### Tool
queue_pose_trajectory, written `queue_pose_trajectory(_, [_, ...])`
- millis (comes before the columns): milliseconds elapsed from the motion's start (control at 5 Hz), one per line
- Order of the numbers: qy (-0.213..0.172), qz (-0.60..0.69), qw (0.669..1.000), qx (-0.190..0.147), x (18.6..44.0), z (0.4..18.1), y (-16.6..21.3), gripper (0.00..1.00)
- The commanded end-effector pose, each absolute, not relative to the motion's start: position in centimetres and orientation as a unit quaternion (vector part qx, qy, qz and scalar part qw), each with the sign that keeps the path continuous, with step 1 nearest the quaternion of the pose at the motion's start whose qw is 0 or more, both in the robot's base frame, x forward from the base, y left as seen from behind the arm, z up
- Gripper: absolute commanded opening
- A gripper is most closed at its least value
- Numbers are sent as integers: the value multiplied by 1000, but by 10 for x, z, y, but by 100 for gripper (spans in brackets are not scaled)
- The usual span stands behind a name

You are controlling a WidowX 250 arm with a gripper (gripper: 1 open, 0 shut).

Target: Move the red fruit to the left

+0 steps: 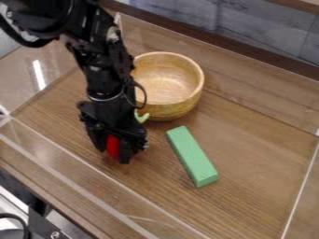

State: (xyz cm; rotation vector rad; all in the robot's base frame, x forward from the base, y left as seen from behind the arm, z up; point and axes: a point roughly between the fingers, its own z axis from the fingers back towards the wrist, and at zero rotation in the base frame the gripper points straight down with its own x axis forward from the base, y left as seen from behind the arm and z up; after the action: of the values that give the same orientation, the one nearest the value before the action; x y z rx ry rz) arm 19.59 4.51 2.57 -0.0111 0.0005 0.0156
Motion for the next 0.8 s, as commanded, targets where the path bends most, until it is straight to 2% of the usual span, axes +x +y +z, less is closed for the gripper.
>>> queue_pose_trajectory(0, [-14,13,1000,-3,211,27,49,0])
queue_pose_trajectory(200, [-13,15,1000,-5,223,23,50,0])
queue_pose_trajectory(400, [-12,12,1000,-8,228,20,37,100])
queue_pose_trajectory(600, [-12,8,1000,-13,232,21,26,0])
